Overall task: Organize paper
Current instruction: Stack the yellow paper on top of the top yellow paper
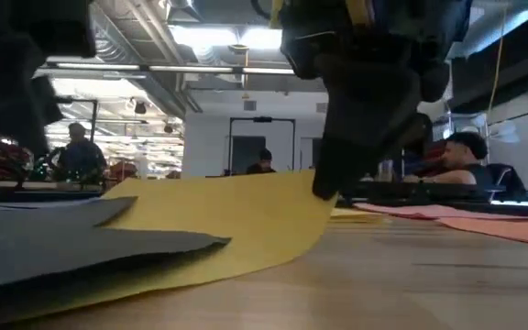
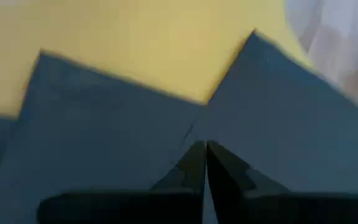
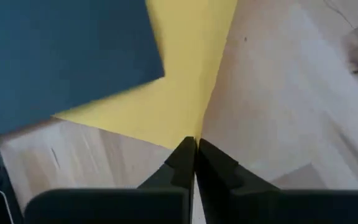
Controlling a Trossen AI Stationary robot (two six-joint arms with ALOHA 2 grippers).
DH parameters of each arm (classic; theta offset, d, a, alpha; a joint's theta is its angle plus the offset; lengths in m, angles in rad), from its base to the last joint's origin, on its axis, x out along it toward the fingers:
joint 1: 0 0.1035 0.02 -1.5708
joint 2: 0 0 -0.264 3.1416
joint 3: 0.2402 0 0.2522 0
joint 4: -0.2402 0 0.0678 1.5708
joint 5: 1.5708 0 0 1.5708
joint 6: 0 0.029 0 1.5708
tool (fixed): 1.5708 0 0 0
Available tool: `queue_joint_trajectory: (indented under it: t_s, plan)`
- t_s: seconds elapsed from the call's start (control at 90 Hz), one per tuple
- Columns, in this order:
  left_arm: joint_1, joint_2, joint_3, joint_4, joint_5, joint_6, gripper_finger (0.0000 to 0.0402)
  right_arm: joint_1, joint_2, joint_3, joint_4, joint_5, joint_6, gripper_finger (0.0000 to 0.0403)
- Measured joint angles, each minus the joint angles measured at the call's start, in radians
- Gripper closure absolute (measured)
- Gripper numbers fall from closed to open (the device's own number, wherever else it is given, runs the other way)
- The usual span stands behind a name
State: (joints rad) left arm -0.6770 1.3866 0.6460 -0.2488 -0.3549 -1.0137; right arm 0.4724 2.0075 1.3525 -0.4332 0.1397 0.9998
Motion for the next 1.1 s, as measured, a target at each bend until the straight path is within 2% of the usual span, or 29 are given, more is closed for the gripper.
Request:
queue_joint_trajectory:
  t_s: [0.3,0.622,0.811,0.933,1.1]
  plan:
    - [-0.059,0.130,0.000,-0.003,0.000,-0.135,0.0402,-0.004,0.000,0.001,0.016,0.016,-0.013,0.0403]
    - [-0.101,0.166,0.001,0.004,-0.014,-0.190,0.0402,-0.003,-0.012,0.003,0.024,-0.020,-0.017,0.0403]
    - [-0.101,0.167,0.001,0.004,-0.018,-0.188,0.0402,-0.003,-0.012,0.003,0.028,-0.124,-0.014,0.0401]
    - [-0.101,0.167,0.001,0.003,-0.019,-0.184,0.0402,-0.001,-0.012,0.002,0.026,-0.162,-0.013,0.0382]
    - [-0.101,0.168,0.001,0.002,-0.022,-0.184,0.0402,-0.003,-0.003,0.002,0.046,-0.158,-0.012,0.0329]
